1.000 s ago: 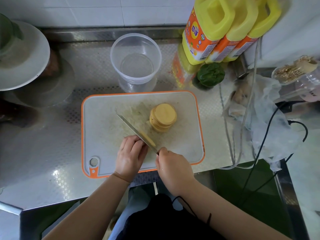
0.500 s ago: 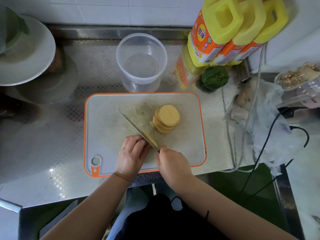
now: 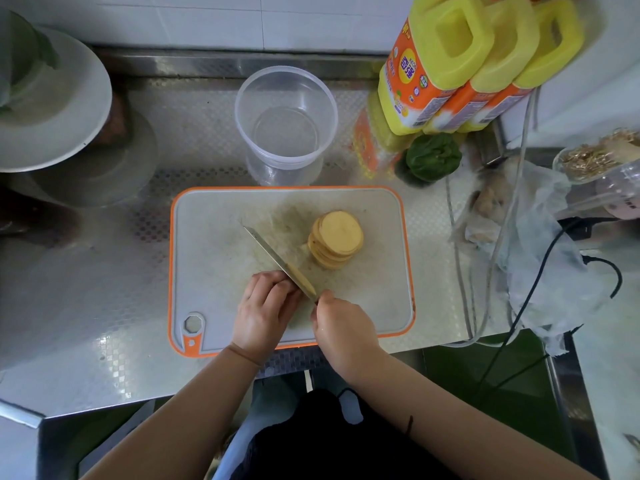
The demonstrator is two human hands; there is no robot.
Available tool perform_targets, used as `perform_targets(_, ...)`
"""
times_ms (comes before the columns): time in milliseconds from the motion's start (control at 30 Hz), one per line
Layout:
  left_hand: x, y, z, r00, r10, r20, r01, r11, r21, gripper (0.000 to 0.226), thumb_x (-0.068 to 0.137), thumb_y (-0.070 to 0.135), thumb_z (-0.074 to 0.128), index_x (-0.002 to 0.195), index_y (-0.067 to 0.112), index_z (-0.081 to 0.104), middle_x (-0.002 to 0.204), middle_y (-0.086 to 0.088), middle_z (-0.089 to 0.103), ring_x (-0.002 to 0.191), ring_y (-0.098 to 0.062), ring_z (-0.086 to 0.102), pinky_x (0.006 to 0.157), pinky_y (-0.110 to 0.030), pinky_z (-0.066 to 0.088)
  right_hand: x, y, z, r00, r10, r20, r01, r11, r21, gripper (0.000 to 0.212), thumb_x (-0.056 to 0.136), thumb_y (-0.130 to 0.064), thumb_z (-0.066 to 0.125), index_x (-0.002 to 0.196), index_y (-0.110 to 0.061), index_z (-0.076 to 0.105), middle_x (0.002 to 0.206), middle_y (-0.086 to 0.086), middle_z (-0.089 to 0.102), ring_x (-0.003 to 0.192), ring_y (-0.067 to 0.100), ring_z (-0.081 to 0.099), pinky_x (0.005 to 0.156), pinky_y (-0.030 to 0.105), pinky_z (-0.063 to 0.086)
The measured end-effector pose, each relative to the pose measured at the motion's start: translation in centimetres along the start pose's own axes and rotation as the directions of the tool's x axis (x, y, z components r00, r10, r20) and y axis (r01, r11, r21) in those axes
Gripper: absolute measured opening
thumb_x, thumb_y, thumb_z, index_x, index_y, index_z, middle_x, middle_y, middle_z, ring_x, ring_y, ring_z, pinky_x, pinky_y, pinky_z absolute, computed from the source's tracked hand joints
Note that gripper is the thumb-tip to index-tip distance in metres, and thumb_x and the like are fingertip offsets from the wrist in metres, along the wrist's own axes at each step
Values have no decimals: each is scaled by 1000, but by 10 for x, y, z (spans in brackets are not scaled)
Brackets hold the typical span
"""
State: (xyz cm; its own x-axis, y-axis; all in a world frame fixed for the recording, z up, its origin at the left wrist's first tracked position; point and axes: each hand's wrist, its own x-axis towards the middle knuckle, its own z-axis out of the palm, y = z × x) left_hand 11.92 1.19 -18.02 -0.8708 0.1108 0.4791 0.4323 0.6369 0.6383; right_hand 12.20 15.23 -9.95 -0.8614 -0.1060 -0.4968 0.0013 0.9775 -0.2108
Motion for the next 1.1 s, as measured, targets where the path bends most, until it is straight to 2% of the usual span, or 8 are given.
perform_targets(167, -1, 3, 0, 1000, 25, 20, -25, 999, 24, 6, 98, 14, 59, 102, 12, 55, 101, -7, 59, 85, -26, 57, 82, -27, 44, 8, 5, 4, 997, 54, 53, -56, 997, 47, 11, 97, -14, 44, 103, -9, 52, 93, 9, 65, 89, 29, 63, 64, 30, 36)
perform_targets(367, 0, 7, -1, 999, 46, 24, -48, 993, 106, 24, 102, 20, 54, 126, 14, 55, 105, -3, 51, 88, -22, 52, 81, -28, 45, 10, 12, -1, 999, -4, 52, 3, 1000, 24, 18, 100, -21, 43, 108, -9, 52, 99, 9, 66, 93, 27, 64, 67, 28, 35)
perform_targets(500, 1, 4, -2, 999, 46, 27, -48, 993, 111, 22, 104, 21, 52, 124, 16, 59, 103, -4, 52, 86, -23, 52, 81, -28, 45, 7, 15, -14, 986, -91, 137, 82, 994, 68, 48, 100, -50, 30, 109, -7, 51, 97, 8, 62, 89, 27, 62, 68, 32, 41)
perform_targets(567, 1, 5, -1, 999, 35, 24, -38, 993, 113, 22, 103, 21, 53, 124, 16, 59, 103, -3, 52, 86, -23, 52, 82, -28, 45, 7, 20, -22, 986, -69, 153, 43, 985, 169, 54, 99, -52, 23, 107, -9, 54, 97, 9, 62, 89, 25, 60, 72, 34, 44)
perform_targets(700, 0, 8, 1, 1000, 17, 12, -18, 993, 116, 23, 102, 19, 54, 124, 15, 59, 103, -3, 51, 87, -23, 51, 82, -28, 44, 18, 32, -28, 995, -48, 92, 19, 956, 291, 37, 101, -43, 36, 114, -15, 56, 102, 4, 63, 94, 22, 61, 79, 34, 48)
perform_targets(833, 3, 11, 3, 1000, 10, 3, -11, 995, 99, 22, 104, 21, 52, 122, 14, 60, 102, -4, 51, 87, -24, 51, 82, -29, 44, 29, 34, -28, 993, -109, 39, 91, 944, 317, 40, 96, -43, 48, 127, -18, 54, 117, 0, 64, 106, 19, 60, 86, 33, 49)
perform_targets(933, 3, 10, 3, 1000, 14, 6, -15, 995, 99, 21, 103, 20, 53, 122, 13, 60, 102, -4, 52, 87, -24, 51, 81, -28, 44, 31, 33, -28, 988, -138, -64, 150, 951, 271, 36, 97, -41, 47, 121, -16, 59, 103, 1, 68, 92, 20, 63, 76, 33, 51)
perform_targets(1100, 3, 11, 4, 1000, 11, 1, -11, 994, 113, 21, 103, 19, 53, 123, 14, 60, 102, -4, 52, 87, -23, 51, 83, -27, 43, 31, 28, -25, 985, -43, -168, 91, 954, 285, 23, 96, -32, 50, 106, -15, 62, 87, 2, 67, 78, 22, 63, 67, 36, 50)
